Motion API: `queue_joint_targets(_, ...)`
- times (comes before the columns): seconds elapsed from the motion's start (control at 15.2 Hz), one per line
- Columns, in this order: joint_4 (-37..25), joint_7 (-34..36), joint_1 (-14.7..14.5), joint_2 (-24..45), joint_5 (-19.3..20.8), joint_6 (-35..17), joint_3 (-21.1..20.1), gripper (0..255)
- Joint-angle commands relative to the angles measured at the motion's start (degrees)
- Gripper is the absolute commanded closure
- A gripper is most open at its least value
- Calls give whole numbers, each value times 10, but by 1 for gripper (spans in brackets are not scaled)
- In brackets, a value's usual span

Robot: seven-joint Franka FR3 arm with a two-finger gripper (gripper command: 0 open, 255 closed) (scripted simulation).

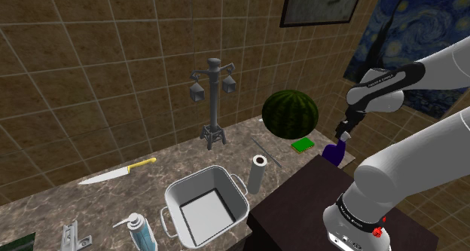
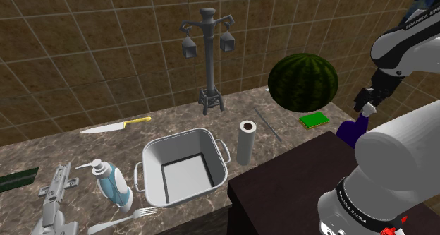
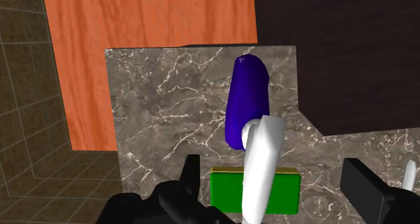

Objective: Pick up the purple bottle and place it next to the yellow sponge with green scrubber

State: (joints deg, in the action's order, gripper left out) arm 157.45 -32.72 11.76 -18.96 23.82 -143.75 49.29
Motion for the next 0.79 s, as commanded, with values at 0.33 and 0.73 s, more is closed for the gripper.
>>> queue_joint_targets(0.33,-24,20,32,-86,19,108,-50,0)
queue_joint_targets(0.73,-24,20,32,-86,19,108,-50,0)
